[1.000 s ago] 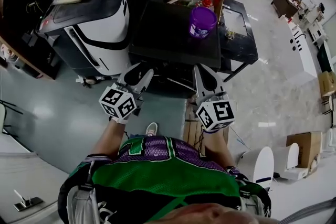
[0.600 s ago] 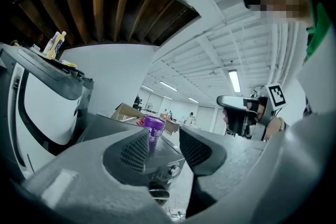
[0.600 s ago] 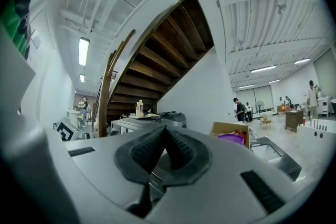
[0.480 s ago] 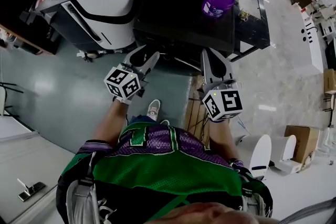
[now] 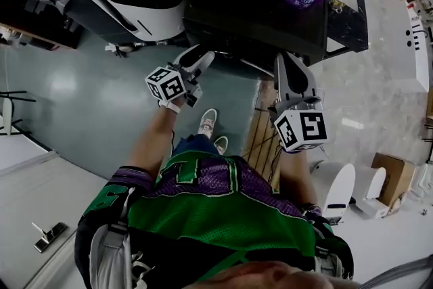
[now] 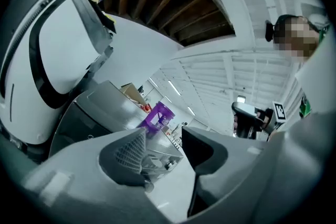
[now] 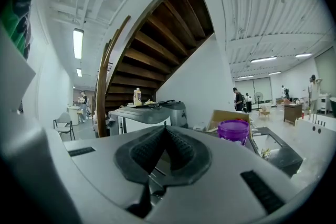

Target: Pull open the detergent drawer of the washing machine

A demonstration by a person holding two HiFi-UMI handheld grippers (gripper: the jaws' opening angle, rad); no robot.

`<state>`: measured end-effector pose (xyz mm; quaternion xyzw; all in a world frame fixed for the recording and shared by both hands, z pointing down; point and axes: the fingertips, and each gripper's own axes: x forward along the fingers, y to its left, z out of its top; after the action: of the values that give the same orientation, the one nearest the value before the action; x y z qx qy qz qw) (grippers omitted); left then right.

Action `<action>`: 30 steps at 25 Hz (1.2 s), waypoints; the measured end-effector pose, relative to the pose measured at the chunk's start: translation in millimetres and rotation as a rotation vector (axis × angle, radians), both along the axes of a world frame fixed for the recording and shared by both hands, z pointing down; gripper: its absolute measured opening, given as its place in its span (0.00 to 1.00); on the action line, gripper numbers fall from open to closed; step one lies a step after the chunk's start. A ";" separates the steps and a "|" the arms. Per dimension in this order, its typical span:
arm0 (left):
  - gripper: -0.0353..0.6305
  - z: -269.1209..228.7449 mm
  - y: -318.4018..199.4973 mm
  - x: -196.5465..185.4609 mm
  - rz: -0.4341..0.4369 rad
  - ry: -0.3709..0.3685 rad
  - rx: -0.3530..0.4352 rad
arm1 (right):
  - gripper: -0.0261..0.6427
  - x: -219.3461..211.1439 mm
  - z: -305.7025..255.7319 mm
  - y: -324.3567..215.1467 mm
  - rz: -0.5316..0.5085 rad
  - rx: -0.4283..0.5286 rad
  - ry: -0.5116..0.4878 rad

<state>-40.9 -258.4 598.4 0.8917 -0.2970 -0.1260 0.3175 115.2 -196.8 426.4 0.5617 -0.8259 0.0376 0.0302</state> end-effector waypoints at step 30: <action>0.59 183.3 -119.7 11.5 0.028 0.337 -0.391 | 0.04 1.2 20.8 -60.4 0.158 -0.022 0.097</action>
<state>-29.4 -378.1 781.7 0.7840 -0.2463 -0.2086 0.5303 116.4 -257.1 447.2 0.6260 -0.7761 0.0217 0.0732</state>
